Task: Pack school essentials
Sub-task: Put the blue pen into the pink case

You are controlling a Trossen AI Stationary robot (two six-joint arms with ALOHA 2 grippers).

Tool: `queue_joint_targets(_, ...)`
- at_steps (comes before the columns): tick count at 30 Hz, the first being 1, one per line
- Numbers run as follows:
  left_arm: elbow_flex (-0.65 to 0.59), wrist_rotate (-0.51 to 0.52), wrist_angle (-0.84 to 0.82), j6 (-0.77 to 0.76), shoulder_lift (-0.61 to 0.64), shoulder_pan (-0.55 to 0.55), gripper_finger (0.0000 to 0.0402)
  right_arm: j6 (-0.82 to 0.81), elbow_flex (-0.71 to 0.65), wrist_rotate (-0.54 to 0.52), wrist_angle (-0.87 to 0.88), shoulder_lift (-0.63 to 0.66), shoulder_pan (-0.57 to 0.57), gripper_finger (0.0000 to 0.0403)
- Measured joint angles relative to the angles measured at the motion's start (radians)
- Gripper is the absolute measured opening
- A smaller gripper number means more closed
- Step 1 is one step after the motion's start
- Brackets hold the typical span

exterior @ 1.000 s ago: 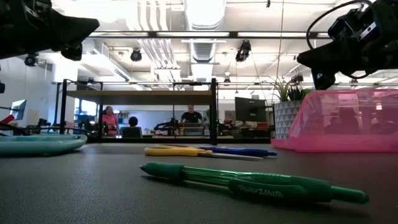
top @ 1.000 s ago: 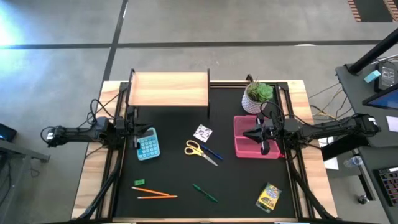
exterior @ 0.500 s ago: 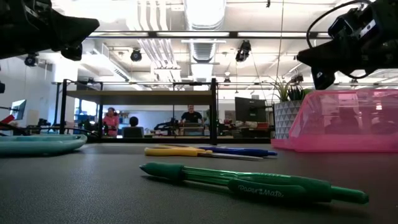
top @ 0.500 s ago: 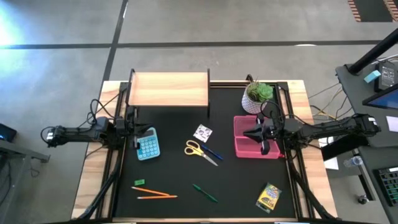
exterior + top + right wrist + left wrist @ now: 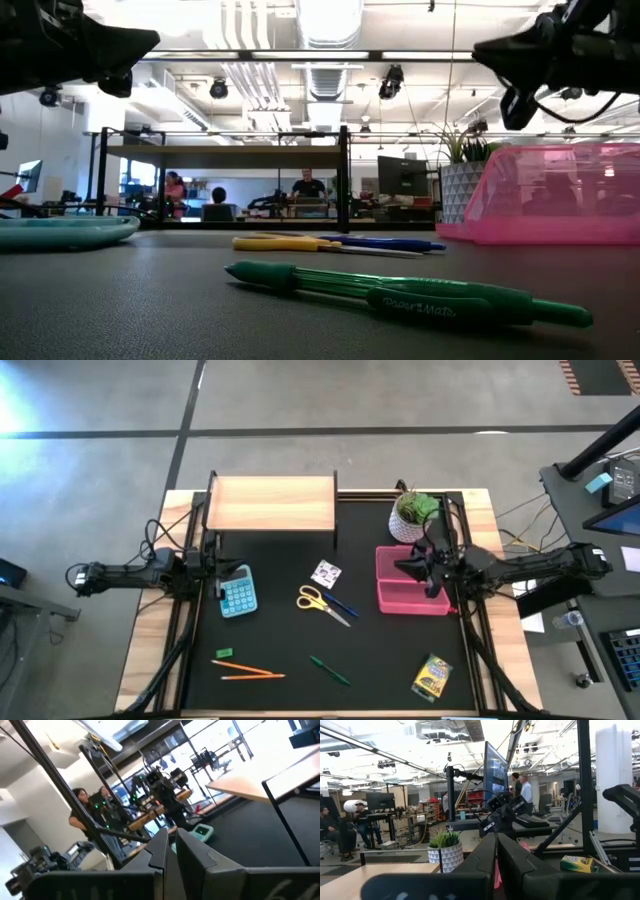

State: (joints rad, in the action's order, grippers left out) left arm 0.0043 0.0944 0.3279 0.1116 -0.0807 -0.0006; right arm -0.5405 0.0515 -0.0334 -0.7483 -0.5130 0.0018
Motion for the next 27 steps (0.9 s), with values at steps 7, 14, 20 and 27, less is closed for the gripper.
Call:
queue_joint_targets(7, 0.0, 0.0, 0.0, 0.0, 0.0, 0.0, 0.0, 0.0, 0.098, -0.009, 0.007, -0.009, 0.0, 0.0028)
queue_joint_targets(14, 0.0, 0.0, 0.0, 0.0, 0.0, 0.0, 0.0, 0.04, 0.2, 0.017, 0.018, -0.068, 0.0, 0.0028)
queue_joint_targets(20, 0.0, 0.0, 0.0, 0.0, 0.0, 0.0, 0.0, -0.012, 0.257, 0.006, 0.026, -0.108, 0.0, 0.0028)
queue_joint_targets(27, 0.0, 0.0, 0.0, 0.0, 0.0, 0.0, 0.0, -0.099, 0.325, -0.158, 0.156, -0.179, -0.001, 0.0028)
